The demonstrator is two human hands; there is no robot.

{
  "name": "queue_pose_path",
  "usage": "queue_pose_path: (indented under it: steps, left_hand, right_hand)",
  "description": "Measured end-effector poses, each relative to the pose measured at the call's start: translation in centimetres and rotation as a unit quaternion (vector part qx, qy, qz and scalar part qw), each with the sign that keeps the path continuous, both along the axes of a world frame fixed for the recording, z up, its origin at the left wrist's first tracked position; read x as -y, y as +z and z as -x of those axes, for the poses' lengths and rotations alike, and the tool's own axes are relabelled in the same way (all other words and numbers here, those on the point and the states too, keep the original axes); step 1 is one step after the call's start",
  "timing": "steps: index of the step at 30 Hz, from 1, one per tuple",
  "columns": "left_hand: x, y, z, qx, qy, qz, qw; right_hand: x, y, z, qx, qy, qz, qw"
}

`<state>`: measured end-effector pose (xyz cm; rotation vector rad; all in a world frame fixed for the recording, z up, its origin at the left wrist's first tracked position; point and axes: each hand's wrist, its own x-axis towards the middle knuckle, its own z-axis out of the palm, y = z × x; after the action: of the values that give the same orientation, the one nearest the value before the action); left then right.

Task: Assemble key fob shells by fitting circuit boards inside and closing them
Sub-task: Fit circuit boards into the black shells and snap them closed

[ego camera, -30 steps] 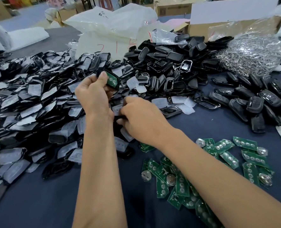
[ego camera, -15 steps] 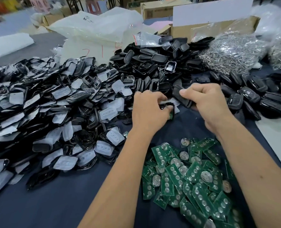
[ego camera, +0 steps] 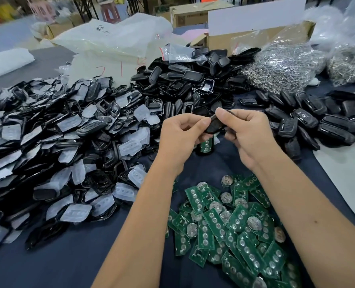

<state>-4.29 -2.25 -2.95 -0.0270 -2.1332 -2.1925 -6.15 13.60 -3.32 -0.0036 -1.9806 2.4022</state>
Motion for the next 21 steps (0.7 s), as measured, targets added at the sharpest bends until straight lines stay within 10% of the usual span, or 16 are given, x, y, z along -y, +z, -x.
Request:
queue_pose_path:
  steps: [7, 21]
  left_hand:
    - [0.64, 0.01, -0.15, -0.045, -0.01, 0.108, 0.993]
    - [0.13, -0.08, 0.03, 0.034, 0.013, 0.011, 0.999]
  right_hand:
    - [0.6, -0.22, -0.2, 0.008, 0.005, 0.018, 1.0]
    - [0.15, 0.0, -0.17, 0.025, 0.033, 0.145, 0.989]
